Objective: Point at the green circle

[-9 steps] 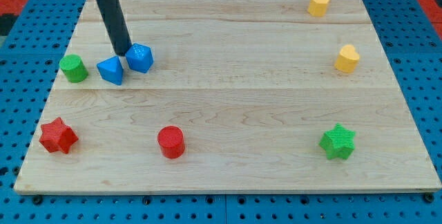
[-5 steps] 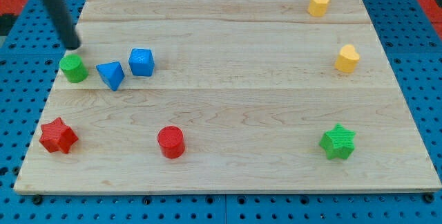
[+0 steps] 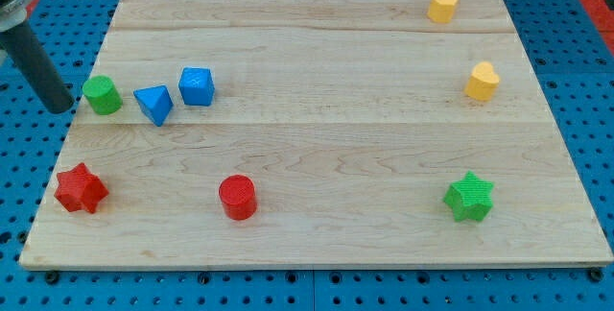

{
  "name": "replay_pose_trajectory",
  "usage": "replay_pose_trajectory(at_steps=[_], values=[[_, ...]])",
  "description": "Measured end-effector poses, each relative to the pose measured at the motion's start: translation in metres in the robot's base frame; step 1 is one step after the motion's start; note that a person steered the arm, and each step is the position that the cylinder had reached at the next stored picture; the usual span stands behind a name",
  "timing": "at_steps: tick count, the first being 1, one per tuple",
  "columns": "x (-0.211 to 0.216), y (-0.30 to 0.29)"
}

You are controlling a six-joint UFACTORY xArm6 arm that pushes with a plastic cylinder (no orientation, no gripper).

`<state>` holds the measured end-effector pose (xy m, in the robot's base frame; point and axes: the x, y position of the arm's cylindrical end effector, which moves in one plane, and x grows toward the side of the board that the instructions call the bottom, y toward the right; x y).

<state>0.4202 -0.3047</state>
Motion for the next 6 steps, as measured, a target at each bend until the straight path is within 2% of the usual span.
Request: replay_pose_trajectory(at_steps=[6], values=[[-0.018, 0.005]])
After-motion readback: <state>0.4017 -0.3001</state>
